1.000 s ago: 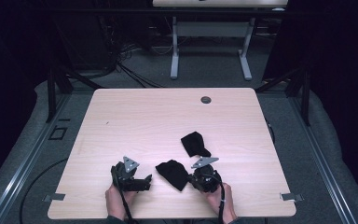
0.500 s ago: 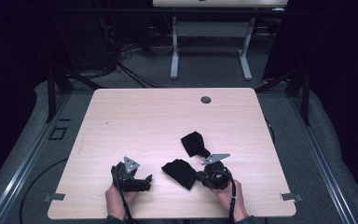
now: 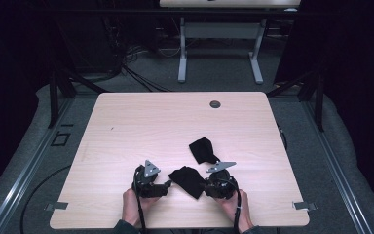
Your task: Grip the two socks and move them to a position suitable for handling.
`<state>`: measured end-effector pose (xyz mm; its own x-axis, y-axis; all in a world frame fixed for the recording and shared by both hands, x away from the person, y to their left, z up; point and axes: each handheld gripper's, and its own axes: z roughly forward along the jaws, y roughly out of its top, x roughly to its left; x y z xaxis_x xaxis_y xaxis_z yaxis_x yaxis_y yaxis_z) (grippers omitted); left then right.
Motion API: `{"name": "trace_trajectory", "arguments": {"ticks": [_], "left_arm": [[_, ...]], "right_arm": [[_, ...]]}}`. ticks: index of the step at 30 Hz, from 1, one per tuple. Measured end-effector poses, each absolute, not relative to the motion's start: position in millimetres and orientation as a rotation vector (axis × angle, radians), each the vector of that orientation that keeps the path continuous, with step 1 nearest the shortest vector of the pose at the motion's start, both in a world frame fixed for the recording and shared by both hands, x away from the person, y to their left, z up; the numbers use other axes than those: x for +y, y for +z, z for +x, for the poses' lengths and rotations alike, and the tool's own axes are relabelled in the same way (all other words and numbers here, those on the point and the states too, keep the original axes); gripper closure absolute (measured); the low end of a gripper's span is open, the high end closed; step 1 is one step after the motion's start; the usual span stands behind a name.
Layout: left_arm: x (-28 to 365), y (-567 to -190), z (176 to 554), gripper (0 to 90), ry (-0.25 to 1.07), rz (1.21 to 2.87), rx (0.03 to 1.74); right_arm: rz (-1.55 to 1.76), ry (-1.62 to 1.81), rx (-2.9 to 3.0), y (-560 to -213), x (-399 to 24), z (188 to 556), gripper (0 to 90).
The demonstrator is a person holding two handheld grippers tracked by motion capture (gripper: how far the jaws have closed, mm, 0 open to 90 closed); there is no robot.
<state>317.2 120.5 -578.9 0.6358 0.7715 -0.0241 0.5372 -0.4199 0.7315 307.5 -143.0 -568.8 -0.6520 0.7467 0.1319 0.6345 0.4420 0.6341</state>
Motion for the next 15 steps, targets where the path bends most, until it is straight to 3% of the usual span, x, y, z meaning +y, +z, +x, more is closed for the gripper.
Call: {"name": "trace_trajectory", "arguments": {"ticks": [2, 5, 6, 11, 14, 15], "left_arm": [[117.2, -579.7, 323.4, 39.1, 0.356, 2.153, 0.977], [114.0, -580.4, 325.1, 42.3, 0.355, 2.182, 0.951], [112.7, -580.5, 324.8, 49.1, 0.348, 2.178, 0.942], [104.3, -582.1, 323.1, 66.4, 0.363, 2.182, 0.864], [102.5, -582.5, 323.6, 83.1, 0.367, 2.184, 0.851], [102.9, -582.3, 323.7, 84.1, 0.368, 2.180, 0.847]], "right_arm": [[1.216, 0.999, 2.536, -569.7, -143.5, 308.9, 75.8], [1.197, 0.988, 2.547, -569.4, -144.0, 309.7, 78.5], [1.195, 0.997, 2.544, -569.8, -143.7, 310.4, 80.7], [1.178, 0.993, 2.554, -569.5, -143.3, 311.7, 83.0], [1.162, 0.990, 2.556, -568.0, -142.5, 311.1, 84.1], [1.166, 1.002, 2.547, -567.9, -142.6, 310.7, 84.2]]}}
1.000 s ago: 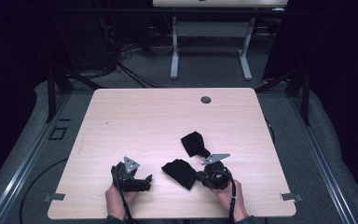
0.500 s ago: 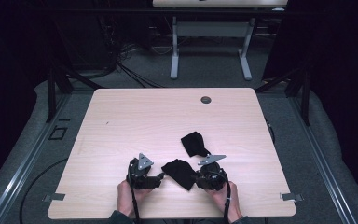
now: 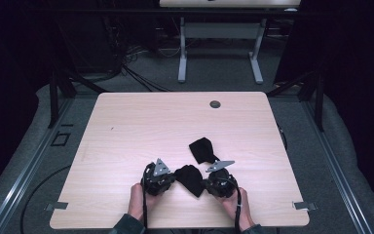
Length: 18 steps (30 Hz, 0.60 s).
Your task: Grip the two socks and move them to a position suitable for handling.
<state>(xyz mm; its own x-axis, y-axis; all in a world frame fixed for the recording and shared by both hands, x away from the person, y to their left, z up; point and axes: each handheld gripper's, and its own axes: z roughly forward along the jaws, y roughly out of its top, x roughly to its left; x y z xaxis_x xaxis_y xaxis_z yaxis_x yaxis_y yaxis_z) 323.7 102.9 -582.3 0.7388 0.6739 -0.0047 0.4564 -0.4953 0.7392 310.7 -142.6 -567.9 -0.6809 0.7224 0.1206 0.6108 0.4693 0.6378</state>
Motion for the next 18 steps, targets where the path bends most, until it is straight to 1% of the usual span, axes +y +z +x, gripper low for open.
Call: {"name": "trace_trajectory", "arguments": {"ticks": [2, 3, 10, 11, 12, 13, 14, 15, 16, 17, 18], "left_arm": [[103.3, -582.1, 323.3, 85.5, 0.374, 2.174, 0.851], [105.4, -579.1, 321.2, 85.8, 0.403, 2.167, 0.851], [116.3, -559.7, 312.9, 86.0, 0.479, 2.129, 0.847], [120.3, -551.5, 308.8, 86.0, 0.522, 2.125, 0.842], [120.3, -551.5, 308.8, 86.0, 0.522, 2.125, 0.842], [124.8, -542.0, 305.5, 86.0, 0.564, 2.132, 0.834], [124.8, -542.0, 305.5, 86.0, 0.564, 2.132, 0.834], [130.7, -529.9, 301.1, 85.9, 0.598, 2.138, 0.832], [130.7, -529.9, 301.1, 85.9, 0.598, 2.138, 0.832], [135.8, -516.1, 295.0, 85.8, 0.639, 2.140, 0.826], [137.6, -509.3, 291.9, 85.7, 0.648, 2.144, 0.816]], "right_arm": [[1.169, 1.001, 2.546, -566.7, -143.5, 310.3, 84.3], [1.184, 1.029, 2.526, -564.3, -145.5, 309.0, 84.3], [1.143, 1.094, 2.493, -548.0, -143.8, 306.2, 84.2], [1.141, 1.105, 2.485, -545.3, -142.0, 305.4, 84.2], [1.141, 1.105, 2.485, -545.3, -142.0, 305.4, 84.2], [1.122, 1.123, 2.490, -539.9, -136.1, 305.8, 84.3], [1.115, 1.134, 2.485, -538.3, -133.1, 306.1, 84.3], [1.104, 1.142, 2.484, -536.0, -129.9, 306.4, 84.2], [1.095, 1.153, 2.490, -532.8, -126.6, 306.0, 84.2], [1.073, 1.158, 2.492, -528.9, -123.6, 305.1, 84.3], [1.067, 1.167, 2.485, -525.5, -120.8, 303.7, 84.3]]}}
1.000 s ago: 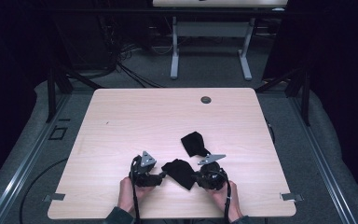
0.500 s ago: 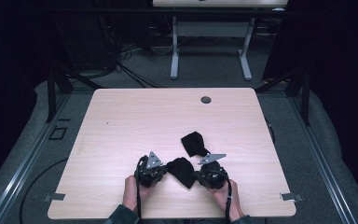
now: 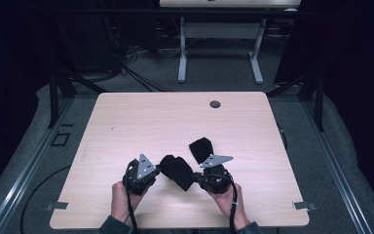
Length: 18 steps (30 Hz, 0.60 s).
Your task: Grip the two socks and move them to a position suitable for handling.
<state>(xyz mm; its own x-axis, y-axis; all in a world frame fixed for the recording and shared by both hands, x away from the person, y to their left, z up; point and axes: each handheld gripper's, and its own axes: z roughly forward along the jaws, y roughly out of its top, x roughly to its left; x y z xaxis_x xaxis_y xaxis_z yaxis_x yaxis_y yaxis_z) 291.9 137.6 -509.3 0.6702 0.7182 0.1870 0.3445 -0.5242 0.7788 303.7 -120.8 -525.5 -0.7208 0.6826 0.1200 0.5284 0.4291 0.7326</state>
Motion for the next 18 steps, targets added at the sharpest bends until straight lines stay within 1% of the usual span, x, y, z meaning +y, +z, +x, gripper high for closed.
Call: {"name": "trace_trajectory", "arguments": {"ticks": [2, 3, 4, 5, 7, 8, 9, 10, 11, 12, 13, 14, 15, 16, 17, 18], "left_arm": [[137.9, -503.2, 289.5, 85.4, 0.655, 2.159, 0.808], [132.9, -496.9, 284.8, 83.9, 0.639, 2.175, 0.770], [132.9, -496.9, 284.8, 80.8, 0.639, 2.175, 0.770], [123.7, -499.9, 283.2, 72.7, 0.601, 2.203, 0.747], [120.0, -504.6, 283.7, 59.0, 0.586, 2.217, 0.749], [117.5, -511.9, 284.6, 59.0, 0.567, 2.233, 0.754], [118.2, -522.6, 285.9, 43.9, 0.560, 2.236, 0.781], [118.2, -522.6, 285.9, 41.7, 0.560, 2.236, 0.781], [124.9, -531.8, 286.4, 37.4, 0.539, 2.222, 0.801], [124.9, -531.8, 286.4, 34.6, 0.539, 2.222, 0.801], [135.9, -537.2, 288.0, 35.3, 0.500, 2.182, 0.835], [135.9, -537.2, 288.0, 34.9, 0.500, 2.182, 0.835], [142.7, -538.2, 289.8, 34.9, 0.506, 2.156, 0.882], [151.8, -536.8, 293.8, 34.1, 0.505, 2.118, 0.924], [155.5, -535.2, 296.5, 34.0, 0.514, 2.105, 0.947], [155.5, -535.2, 296.5, 33.4, 0.514, 2.105, 0.947]], "right_arm": [[1.057, 1.168, 2.486, -521.9, -119.6, 302.4, 84.3], [1.041, 1.159, 2.476, -515.0, -122.4, 298.6, 84.2], [1.041, 1.159, 2.476, -515.0, -122.4, 298.6, 84.2], [1.073, 1.128, 2.461, -515.2, -130.9, 296.9, 84.2], [1.112, 1.091, 2.461, -521.0, -140.7, 298.2, 84.0], [1.112, 1.091, 2.461, -521.0, -140.7, 298.2, 84.0], [1.140, 1.047, 2.490, -534.5, -151.8, 303.3, 83.5], [1.140, 1.047, 2.490, -534.5, -151.8, 303.3, 83.5], [1.165, 0.976, 2.510, -545.8, -157.2, 306.6, 82.6], [1.160, 0.952, 2.531, -549.0, -159.5, 307.9, 82.1], [1.164, 0.941, 2.540, -552.6, -161.2, 309.2, 80.4], [1.181, 0.934, 2.526, -555.5, -161.9, 310.0, 78.3], [1.181, 0.934, 2.526, -555.5, -161.9, 310.0, 78.3], [1.193, 0.941, 2.525, -556.4, -165.2, 310.9, 73.2], [1.196, 0.939, 2.520, -556.4, -166.4, 311.3, 71.9], [1.207, 0.948, 2.507, -556.1, -167.7, 311.0, 68.3]]}}
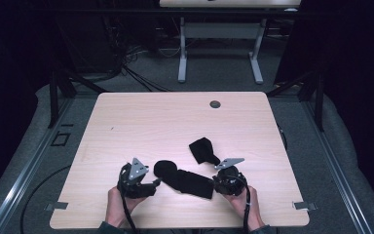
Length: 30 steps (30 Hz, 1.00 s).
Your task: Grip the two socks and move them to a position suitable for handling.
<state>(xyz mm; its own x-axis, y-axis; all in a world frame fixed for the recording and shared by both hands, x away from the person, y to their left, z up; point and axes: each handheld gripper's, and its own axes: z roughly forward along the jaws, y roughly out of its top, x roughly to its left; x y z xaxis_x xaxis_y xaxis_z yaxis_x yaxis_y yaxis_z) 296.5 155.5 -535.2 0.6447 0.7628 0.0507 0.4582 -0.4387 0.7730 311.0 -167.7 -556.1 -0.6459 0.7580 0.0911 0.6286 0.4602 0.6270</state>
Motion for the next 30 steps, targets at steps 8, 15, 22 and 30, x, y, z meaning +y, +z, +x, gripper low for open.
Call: {"name": "trace_trajectory", "arguments": {"ticks": [8, 15, 22, 30], "left_arm": [[157.5, -534.6, 331.3, 36.8, 0.473, 2.126, 1.038], [126.9, -549.9, 366.8, 44.9, 0.422, 2.249, 1.022], [115.0, -560.0, 376.0, 67.1, 0.393, 2.383, 0.990], [121.2, -564.8, 371.9, 87.9, 0.407, 2.325, 0.972]], "right_arm": [[1.215, 1.026, 2.425, -543.8, -177.0, 296.8, 57.7], [1.306, 1.012, 2.442, -560.5, -172.4, 309.6, 58.2], [1.280, 1.023, 2.503, -570.8, -166.1, 315.4, 78.0], [1.283, 1.047, 2.501, -568.8, -169.3, 314.4, 85.3]]}}
